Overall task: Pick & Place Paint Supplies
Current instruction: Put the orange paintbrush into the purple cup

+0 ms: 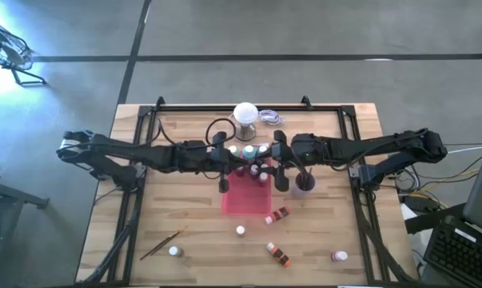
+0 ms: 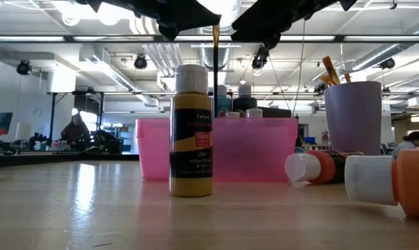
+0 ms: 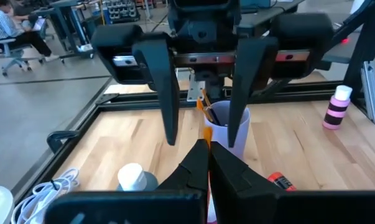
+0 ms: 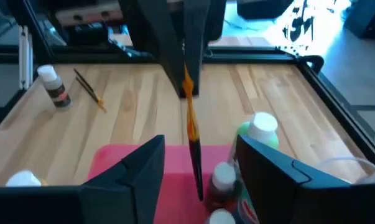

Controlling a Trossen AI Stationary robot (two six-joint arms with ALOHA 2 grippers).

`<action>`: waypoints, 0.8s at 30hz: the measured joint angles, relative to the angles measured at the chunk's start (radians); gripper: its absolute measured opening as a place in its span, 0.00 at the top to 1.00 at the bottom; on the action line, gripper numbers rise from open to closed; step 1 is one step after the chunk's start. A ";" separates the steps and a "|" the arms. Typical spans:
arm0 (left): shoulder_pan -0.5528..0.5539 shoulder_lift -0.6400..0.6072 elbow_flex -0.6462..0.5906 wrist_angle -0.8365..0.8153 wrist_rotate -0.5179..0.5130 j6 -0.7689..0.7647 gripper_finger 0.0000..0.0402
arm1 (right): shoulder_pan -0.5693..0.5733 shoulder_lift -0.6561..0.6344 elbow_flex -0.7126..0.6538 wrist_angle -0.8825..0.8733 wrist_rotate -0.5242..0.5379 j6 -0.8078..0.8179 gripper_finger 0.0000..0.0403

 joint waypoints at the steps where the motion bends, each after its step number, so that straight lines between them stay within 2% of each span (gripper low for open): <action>1: 0.000 0.000 -0.002 -0.001 0.000 0.000 0.99 | 0.001 0.006 0.000 0.015 0.000 0.000 0.51; 7: 0.002 0.000 -0.009 0.009 0.000 -0.008 0.99 | 0.002 0.041 0.000 0.067 -0.001 0.000 0.49; 24: 0.003 0.000 -0.011 0.013 0.000 -0.009 0.99 | 0.002 0.094 0.002 0.165 -0.002 -0.001 0.60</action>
